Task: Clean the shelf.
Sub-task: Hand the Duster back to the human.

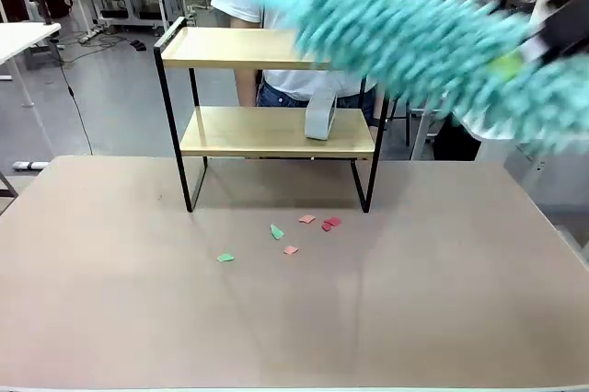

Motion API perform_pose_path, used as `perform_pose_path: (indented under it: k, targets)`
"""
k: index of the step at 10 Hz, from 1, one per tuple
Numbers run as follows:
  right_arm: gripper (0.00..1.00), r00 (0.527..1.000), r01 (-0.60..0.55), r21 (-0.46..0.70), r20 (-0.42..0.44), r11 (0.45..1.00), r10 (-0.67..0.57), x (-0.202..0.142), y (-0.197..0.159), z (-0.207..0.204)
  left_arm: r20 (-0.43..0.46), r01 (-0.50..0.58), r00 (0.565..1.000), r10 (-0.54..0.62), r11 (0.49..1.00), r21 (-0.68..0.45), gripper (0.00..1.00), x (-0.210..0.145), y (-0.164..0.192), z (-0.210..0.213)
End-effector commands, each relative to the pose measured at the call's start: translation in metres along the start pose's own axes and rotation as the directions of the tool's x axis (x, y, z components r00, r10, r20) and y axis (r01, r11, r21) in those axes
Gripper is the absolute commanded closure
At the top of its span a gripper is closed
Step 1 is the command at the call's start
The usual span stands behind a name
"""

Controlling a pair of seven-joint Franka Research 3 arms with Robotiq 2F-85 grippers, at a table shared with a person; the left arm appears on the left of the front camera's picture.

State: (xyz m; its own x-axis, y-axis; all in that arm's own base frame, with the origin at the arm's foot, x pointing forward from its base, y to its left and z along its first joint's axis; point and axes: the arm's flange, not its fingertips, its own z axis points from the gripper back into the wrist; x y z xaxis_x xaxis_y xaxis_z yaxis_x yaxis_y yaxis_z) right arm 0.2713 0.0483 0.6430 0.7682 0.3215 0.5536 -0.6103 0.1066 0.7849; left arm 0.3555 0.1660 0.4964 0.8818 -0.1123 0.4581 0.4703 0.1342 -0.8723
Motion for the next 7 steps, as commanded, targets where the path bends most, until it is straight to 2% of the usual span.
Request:
perform_pose_path:
  k: [1,2,4,5,6,7]
  targets:
    - [1.0,0.965,-0.046,-0.045,0.257,0.998,0.056,-0.021,0.001,0.042,-0.161,0.06,0.985,-0.055,0.998,0.026,0.0,0.011,-0.023,-0.007]
    - [1.0,0.926,0.003,-0.045,0.377,0.999,0.014,-0.035,-0.006,0.071,-0.161,0.06,0.985,-0.055,0.998,0.026,0.0,0.011,-0.023,-0.007]
    - [1.0,0.782,0.238,-0.058,0.604,0.969,-0.156,-0.067,-0.045,0.123,-0.161,0.06,0.985,-0.055,0.998,0.026,0.0,0.011,-0.023,-0.007]
    - [1.0,0.73,0.294,-0.018,0.65,0.956,-0.212,-0.084,-0.068,0.138,-0.161,0.06,0.985,-0.055,0.998,0.026,0.0,0.011,-0.023,-0.007]
    - [1.0,0.701,0.359,0.015,0.656,0.933,-0.28,-0.097,-0.091,0.147,-0.161,0.06,0.985,-0.055,0.998,0.026,0.0,0.011,-0.023,-0.007]
    - [1.0,0.682,0.44,0.066,0.624,0.896,-0.381,-0.109,-0.121,0.152,-0.161,0.06,0.985,-0.055,0.998,0.026,0.0,0.011,-0.023,-0.007]
